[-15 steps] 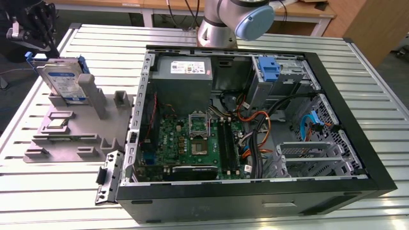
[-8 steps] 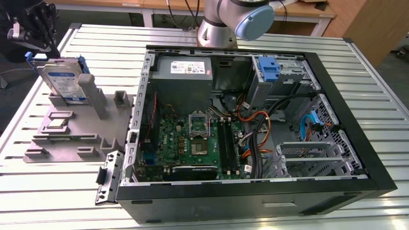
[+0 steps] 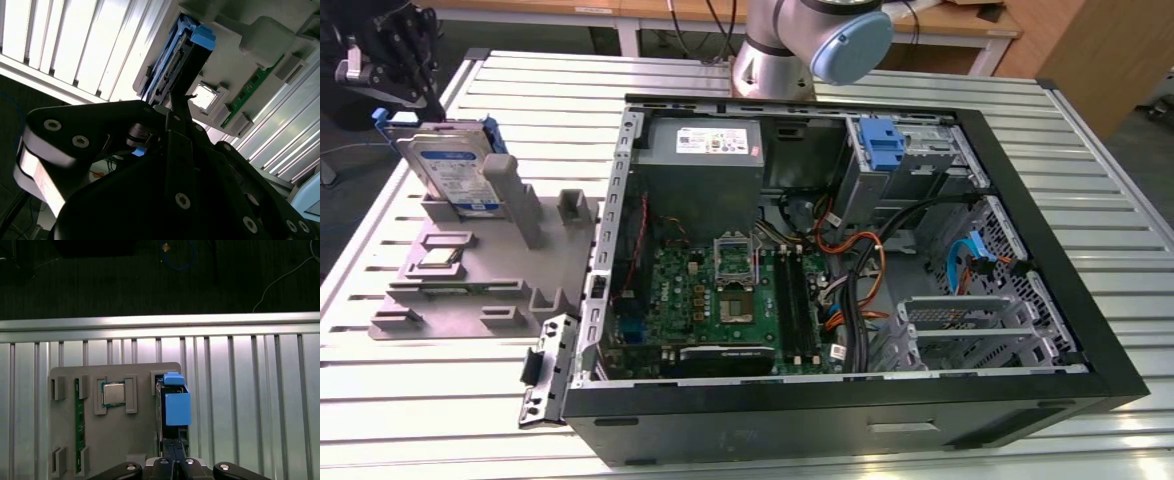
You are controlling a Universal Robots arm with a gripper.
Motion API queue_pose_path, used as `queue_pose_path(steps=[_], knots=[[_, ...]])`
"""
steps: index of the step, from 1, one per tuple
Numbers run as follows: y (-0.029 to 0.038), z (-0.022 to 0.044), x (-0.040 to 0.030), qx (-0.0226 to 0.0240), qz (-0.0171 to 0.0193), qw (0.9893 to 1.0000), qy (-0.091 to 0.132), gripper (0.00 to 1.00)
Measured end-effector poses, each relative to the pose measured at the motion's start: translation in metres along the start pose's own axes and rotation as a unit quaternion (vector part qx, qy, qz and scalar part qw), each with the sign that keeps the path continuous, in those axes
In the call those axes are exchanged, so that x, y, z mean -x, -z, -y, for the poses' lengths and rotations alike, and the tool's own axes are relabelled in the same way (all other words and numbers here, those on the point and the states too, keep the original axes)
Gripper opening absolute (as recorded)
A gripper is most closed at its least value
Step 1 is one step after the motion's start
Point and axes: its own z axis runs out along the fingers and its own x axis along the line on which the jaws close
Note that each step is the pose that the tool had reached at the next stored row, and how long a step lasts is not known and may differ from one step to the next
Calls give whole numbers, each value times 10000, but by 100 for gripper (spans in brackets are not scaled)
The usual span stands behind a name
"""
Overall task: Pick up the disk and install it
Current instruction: 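Pick up the disk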
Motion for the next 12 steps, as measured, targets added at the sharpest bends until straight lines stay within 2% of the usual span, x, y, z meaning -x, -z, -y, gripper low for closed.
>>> queue_pose_path(steps=[2, 6, 7, 9, 10, 12], knots=[[0, 0, 0, 0, 0, 10000, 0, 11], [0, 0, 0, -1, 0, 10000, 0, 35], [0, 0, 0, -1, 0, 10000, 0, 35], [0, 0, 0, -1, 0, 10000, 0, 47], [0, 0, 0, -1, 0, 10000, 0, 47], [0, 0, 0, -2, 0, 10000, 0, 58]])
